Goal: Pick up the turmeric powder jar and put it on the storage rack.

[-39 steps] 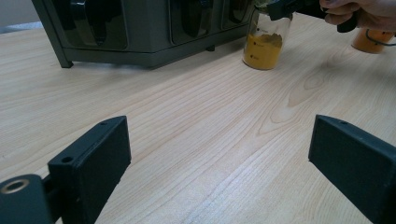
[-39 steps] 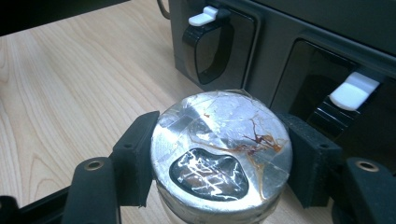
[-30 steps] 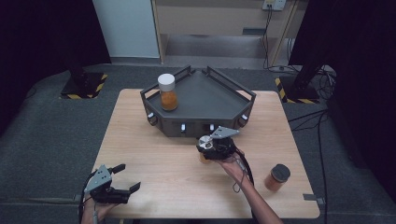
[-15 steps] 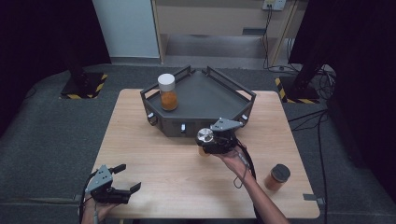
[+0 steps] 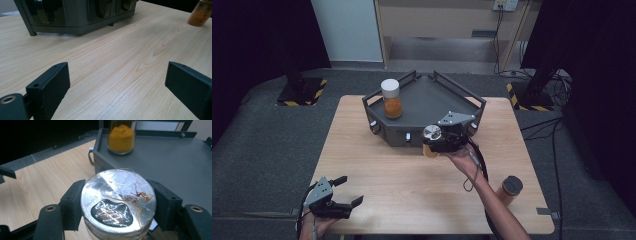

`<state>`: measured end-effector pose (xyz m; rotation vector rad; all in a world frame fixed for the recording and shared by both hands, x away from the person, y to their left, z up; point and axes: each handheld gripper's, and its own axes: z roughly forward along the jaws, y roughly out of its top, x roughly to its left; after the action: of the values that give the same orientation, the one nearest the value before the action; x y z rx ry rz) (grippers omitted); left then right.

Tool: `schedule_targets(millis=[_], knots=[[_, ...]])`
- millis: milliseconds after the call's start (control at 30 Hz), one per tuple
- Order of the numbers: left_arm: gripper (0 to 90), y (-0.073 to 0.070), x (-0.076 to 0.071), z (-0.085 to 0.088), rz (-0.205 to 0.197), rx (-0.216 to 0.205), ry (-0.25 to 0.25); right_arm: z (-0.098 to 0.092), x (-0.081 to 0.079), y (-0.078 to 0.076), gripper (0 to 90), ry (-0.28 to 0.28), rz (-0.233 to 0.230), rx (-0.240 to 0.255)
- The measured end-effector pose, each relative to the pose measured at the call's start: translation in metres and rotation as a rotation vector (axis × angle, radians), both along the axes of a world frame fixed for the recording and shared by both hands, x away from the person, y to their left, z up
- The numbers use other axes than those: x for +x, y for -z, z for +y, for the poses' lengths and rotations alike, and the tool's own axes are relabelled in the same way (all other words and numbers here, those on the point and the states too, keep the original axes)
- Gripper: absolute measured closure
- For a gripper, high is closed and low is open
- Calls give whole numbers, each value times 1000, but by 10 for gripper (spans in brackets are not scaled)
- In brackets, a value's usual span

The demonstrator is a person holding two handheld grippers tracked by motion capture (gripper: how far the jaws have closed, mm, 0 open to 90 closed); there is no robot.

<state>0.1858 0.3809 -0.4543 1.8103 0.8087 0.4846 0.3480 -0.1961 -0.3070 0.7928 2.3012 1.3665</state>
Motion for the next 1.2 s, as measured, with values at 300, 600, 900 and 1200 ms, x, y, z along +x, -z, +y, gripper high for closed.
schedule_targets(millis=[300, 600, 900, 1200], knots=[[51, 0, 1, 0, 3, 2, 4, 3, 9, -21, 348, 25, -15, 4], [51, 0, 1, -1, 5, 3, 5, 8, 19, -34, 348, 67, -14, 2], [51, 0, 1, -1, 5, 3, 6, 12, 34, -44, 348, 110, -12, 4], [50, 0, 1, -1, 5, 3, 7, 17, 51, -52, 348, 148, -15, 8]])
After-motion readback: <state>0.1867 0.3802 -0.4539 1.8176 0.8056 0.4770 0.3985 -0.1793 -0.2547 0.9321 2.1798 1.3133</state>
